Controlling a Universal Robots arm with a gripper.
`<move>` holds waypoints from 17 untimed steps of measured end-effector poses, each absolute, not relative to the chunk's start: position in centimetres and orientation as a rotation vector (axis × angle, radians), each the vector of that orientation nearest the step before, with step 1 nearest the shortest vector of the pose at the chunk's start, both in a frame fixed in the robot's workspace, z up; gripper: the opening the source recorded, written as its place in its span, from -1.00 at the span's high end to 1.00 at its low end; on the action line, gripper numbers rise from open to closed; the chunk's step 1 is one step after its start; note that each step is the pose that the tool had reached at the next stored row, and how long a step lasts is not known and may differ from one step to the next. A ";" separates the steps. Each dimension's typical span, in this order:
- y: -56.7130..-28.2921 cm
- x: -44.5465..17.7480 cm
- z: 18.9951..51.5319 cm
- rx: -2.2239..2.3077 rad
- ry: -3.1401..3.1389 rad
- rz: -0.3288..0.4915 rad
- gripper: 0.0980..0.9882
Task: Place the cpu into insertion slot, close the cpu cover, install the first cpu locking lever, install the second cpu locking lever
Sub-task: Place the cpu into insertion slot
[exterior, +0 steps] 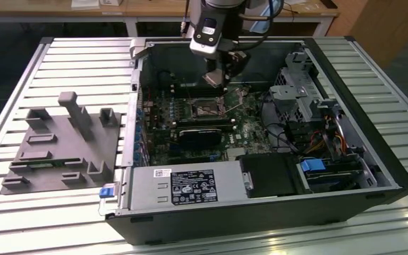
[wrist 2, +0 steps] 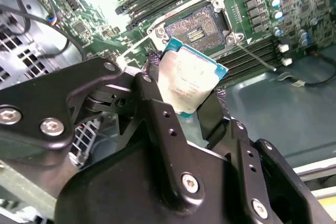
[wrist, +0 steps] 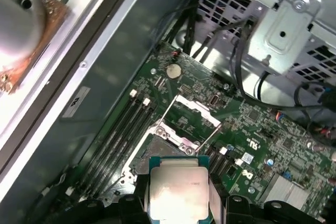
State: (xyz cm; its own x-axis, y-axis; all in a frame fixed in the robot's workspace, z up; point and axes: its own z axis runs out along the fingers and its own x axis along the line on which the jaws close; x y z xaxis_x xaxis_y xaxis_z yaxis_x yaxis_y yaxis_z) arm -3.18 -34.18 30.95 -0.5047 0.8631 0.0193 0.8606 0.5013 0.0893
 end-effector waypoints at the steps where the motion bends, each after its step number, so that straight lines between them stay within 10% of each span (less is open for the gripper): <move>1: -34.2 -3.2 30.9 1.571 2.684 0.135 0.01; 17: -34.2 -3.2 30.7 1.925 2.429 0.127 0.01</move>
